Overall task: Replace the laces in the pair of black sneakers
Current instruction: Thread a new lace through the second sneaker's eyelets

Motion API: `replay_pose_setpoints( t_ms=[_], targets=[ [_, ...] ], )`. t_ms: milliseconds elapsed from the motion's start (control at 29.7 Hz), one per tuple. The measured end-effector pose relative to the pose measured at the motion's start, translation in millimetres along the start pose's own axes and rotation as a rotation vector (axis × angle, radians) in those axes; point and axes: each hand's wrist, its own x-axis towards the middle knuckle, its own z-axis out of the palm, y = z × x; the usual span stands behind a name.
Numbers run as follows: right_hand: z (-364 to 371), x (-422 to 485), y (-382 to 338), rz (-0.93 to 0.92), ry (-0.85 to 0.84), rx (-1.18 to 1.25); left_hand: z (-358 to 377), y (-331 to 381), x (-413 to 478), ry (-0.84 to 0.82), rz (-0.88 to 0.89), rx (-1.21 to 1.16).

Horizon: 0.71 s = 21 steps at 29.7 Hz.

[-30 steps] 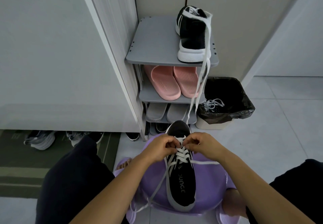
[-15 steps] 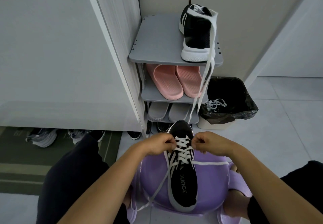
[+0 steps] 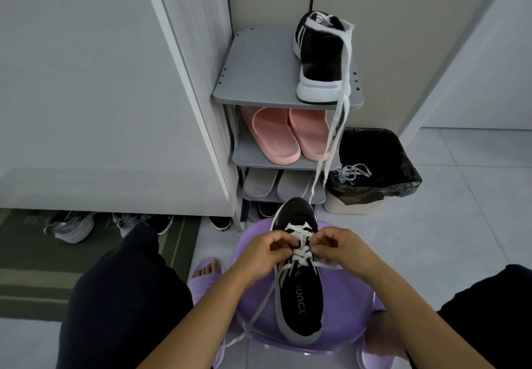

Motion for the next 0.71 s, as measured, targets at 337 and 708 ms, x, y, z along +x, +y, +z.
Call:
replay_pose_setpoints(
  t_ms=[337, 708],
  targets=[
    [-4, 8, -17, -0.138, -0.07, -0.278, -13, 18, 11, -0.13, 0.009, 0.265],
    [-5, 8, -13, -0.125, -0.069, -0.292, -19, 12, 5, -0.129, -0.006, 0.091]
  ],
)
